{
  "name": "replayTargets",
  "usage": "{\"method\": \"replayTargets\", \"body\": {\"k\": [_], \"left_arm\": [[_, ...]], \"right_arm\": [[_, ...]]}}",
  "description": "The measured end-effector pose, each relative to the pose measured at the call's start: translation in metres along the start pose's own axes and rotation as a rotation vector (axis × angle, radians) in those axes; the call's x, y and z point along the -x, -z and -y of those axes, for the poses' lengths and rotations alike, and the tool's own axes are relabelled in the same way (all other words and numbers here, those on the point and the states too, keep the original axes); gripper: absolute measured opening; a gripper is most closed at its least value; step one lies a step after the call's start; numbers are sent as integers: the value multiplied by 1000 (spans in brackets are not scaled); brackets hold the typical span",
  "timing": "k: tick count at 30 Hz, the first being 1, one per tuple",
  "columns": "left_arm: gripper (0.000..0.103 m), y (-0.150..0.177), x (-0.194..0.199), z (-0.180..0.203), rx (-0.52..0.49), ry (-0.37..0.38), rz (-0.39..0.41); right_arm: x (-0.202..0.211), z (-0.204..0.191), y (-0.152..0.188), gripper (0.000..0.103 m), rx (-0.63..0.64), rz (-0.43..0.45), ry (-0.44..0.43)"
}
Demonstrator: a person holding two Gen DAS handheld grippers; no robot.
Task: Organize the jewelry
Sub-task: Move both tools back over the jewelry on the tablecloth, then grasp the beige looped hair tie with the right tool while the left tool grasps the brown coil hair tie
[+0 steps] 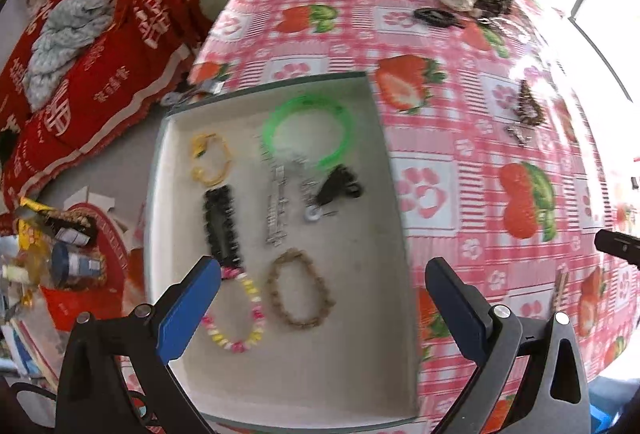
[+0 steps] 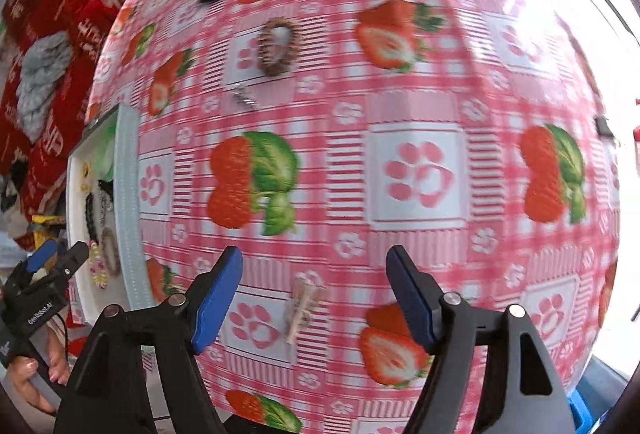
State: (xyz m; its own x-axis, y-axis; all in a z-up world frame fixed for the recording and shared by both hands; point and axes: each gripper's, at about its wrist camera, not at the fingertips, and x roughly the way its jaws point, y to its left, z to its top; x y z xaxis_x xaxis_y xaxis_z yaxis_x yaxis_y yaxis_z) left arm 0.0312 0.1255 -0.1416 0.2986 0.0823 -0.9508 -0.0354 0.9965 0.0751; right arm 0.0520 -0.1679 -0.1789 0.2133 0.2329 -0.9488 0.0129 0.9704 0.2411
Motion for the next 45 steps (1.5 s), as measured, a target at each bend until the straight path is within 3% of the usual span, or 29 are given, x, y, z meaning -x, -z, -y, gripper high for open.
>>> {"method": "replayTargets", "body": {"k": [2,10,14,24,31,38,39,45], "left_arm": [[103,-4,0,13,-24,38,-11],[103,-22,2,58,-74,73,-5],[103,-35,-6,73,-71,109,-35],[103,-72,-18,104,-59,156,-16],[103,-94,-36,132,-102,186,-19],[103,-116,-52,153,-113,205,-13],[99,-117,-53,156,-116,203,-11],[96,-131,-65,180,-157,204,-6]], "right_arm": [[3,10,3,77,-22,7,6],[11,34,14,77,-55,13,34],[5,25,28,77,-19,-7,36],[-22,-10,58,77,13,-44,35],[-36,-21,64,62,18,-25,70],[-46,-48,72,56,133,14,159],[-48,-52,74,56,156,17,180],[-52,-66,84,43,236,34,230]]}}
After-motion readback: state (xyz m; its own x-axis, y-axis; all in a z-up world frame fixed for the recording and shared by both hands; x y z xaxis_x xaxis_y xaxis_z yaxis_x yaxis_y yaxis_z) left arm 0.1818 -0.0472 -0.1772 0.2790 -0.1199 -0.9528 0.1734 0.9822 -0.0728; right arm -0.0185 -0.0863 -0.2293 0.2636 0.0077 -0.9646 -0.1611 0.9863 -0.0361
